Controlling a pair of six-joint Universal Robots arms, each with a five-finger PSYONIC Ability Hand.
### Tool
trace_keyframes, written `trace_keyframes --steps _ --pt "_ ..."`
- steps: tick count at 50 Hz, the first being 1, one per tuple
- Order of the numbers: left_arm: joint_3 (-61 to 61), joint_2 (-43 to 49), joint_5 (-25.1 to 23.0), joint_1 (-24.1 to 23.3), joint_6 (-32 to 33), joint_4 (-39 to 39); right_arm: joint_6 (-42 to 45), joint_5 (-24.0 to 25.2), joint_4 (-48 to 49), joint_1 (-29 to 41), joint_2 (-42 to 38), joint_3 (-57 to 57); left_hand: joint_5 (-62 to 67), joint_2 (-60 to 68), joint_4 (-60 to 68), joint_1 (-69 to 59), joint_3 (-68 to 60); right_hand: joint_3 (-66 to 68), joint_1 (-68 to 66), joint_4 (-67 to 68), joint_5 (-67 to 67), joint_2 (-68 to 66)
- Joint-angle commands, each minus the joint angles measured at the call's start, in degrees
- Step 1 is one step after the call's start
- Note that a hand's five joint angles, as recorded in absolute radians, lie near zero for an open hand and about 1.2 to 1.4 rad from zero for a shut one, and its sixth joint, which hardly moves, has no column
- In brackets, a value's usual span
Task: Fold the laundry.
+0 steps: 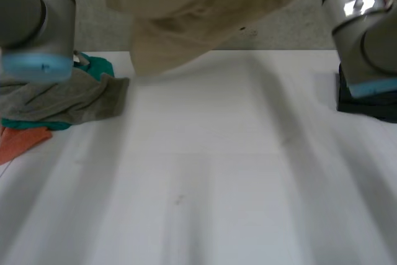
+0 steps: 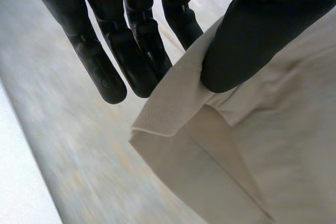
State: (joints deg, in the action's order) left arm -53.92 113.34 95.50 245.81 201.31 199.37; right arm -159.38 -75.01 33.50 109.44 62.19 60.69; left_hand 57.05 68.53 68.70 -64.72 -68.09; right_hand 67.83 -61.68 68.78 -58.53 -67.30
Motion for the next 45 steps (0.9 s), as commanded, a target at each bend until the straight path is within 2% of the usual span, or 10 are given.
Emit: trace_keyframes --steps 1,7,12,17,23,29,32,36,41,45 --pt "-24.6 -2.4 -3.5 -0.3 -1.4 -0.3 6.1 2.4 -12.2 0.2 -1.4 13.8 12.9 11.5 11.3 -15.3 -11.9 12.2 -18.3 11.2 -11.5 -12.7" --pt "-40.9 -1.5 -5.3 -2.8 -0.6 0.2 14.2 3.1 -14.9 1.0 -4.6 23.1 12.9 11.5 11.3 -15.3 -11.9 12.2 -18.3 11.2 -11.5 -12.7" --pt "-48.7 -2.0 -5.3 -4.5 3.7 -2.2 20.5 1.4 -24.1 0.6 -4.5 27.6 12.9 11.5 11.3 -15.3 -11.9 12.2 -18.3 11.2 -11.5 -12.7" --pt "-53.4 -12.3 -4.4 -5.5 6.4 -19.2 25.8 -0.7 -42.6 -1.5 3.9 31.0 12.9 11.5 11.3 -15.3 -11.9 12.2 -18.3 11.2 -11.5 -12.7" --pt "-54.9 -21.1 -8.0 -6.2 8.5 -38.8 33.1 -0.8 -63.9 -4.1 13.8 34.9 12.9 11.5 11.3 -15.3 -11.9 12.2 -18.3 11.2 -11.5 -12.7" --pt "-54.1 -24.0 -13.0 -6.7 11.3 -50.7 41.7 6.6 -70.5 -7.3 19.8 37.6 12.9 11.5 11.3 -15.3 -11.9 12.2 -18.3 11.2 -11.5 -12.7" --pt "-52.3 -22.3 -12.7 -6.2 12.7 -47.4 40.5 8.7 -69.2 -8.0 18.7 36.2 12.9 11.5 11.3 -15.3 -11.9 12.2 -18.3 11.2 -11.5 -12.7" --pt "-46.6 -16.4 -10.4 -5.3 13.8 -36.4 29.6 9.6 -62.5 -7.2 12.5 29.8 12.9 11.5 11.3 -15.3 -11.9 12.2 -18.3 11.2 -11.5 -12.7" --pt "-33.4 -4.7 -5.6 -4.0 14.6 -18.4 14.4 4.2 -51.2 -5.2 4.5 20.3 12.9 11.5 11.3 -15.3 -11.9 12.2 -18.3 11.2 -11.5 -12.7" --pt "-21.4 5.6 -4.7 -3.8 16.7 -10.8 13.6 -2.4 -44.7 -4.3 -0.5 15.5 12.9 11.5 11.3 -15.3 -11.9 12.2 -18.3 11.2 -11.5 -12.7"
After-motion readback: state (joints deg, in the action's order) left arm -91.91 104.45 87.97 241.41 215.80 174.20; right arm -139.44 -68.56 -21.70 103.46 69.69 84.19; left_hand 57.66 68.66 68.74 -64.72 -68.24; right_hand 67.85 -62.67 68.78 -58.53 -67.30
